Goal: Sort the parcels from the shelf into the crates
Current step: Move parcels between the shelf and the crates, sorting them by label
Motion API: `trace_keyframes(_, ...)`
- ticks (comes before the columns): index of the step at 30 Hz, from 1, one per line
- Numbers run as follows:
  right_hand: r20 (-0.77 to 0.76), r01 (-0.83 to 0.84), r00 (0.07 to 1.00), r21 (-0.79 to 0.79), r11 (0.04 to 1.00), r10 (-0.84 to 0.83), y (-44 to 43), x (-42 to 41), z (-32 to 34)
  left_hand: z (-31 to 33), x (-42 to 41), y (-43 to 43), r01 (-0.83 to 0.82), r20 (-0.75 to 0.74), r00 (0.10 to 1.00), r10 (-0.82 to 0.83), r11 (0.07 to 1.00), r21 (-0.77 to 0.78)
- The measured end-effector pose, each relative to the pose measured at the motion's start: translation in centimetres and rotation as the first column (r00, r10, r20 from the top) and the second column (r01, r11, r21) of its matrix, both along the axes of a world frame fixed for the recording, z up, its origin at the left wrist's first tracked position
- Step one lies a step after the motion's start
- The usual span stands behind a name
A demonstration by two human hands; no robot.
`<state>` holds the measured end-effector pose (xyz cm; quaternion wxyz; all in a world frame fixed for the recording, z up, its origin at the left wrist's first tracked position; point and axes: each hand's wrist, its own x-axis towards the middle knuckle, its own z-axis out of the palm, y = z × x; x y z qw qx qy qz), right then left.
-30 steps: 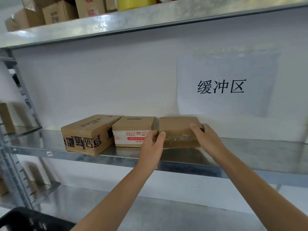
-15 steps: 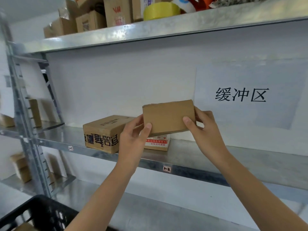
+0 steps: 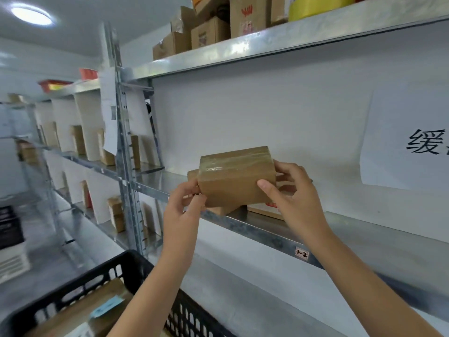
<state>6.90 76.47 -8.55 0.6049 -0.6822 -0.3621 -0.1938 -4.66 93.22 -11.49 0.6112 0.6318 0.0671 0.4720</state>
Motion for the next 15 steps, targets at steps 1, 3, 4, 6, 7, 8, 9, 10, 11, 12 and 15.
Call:
trace_keyframes(1,-0.017,-0.035,0.999,0.002,0.999,0.035,0.5,-0.1,0.0,0.0,-0.5,0.4,0.005,0.006,1.000,-0.005,1.000,0.005)
trace_keyframes(3,-0.044,-0.098,0.994,0.013,0.995,0.098,1.5,-0.4,0.3,0.1,-1.5,1.2,0.018,0.026,0.999,-0.019,0.999,0.035)
trace_keyframes(4,-0.046,-0.121,0.991,0.024,0.992,0.122,2.0,-0.5,0.3,0.1,-2.0,1.5,0.026,0.049,0.998,-0.028,0.998,0.050)
trace_keyframes(6,-0.047,-0.155,0.986,0.044,0.987,0.157,3.2,-0.8,0.3,-0.2,-2.7,2.4,0.028,0.101,0.994,-0.034,0.998,0.057)
trace_keyframes(7,-0.053,-0.168,0.984,0.051,0.984,0.171,3.8,-1.0,0.0,-0.5,-3.2,2.8,0.019,0.115,0.993,-0.025,0.999,0.049)
trace_keyframes(8,-0.063,-0.182,0.981,0.057,0.982,0.186,4.4,-1.1,-0.4,-0.9,-3.7,3.2,0.001,0.117,0.993,-0.005,0.999,0.035)
trace_keyframes(9,-0.076,-0.203,0.975,0.058,0.977,0.207,5.0,-1.3,-0.9,-1.4,-4.1,3.6,-0.024,0.111,0.994,0.021,1.000,0.019)
trace_keyframes(10,-0.091,-0.232,0.968,0.051,0.971,0.236,5.6,-1.5,-1.4,-1.9,-4.6,4.0,-0.057,0.098,0.994,0.056,0.998,0.002)
trace_keyframes(11,-0.109,-0.268,0.956,0.041,0.962,0.271,6.2,-1.8,-2.0,-2.4,-5.1,4.4,-0.089,0.079,0.993,0.090,0.996,-0.019)
trace_keyframes(12,-0.127,-0.311,0.941,0.039,0.950,0.313,6.8,-2.1,-2.6,-2.8,-5.7,4.8,-0.119,0.058,0.991,0.121,0.992,-0.040)
trace_keyframes(15,-0.161,-0.445,0.881,0.032,0.895,0.444,8.7,-3.0,-4.4,-3.9,-7.5,5.8,-0.187,0.025,0.981,0.190,0.978,-0.090)
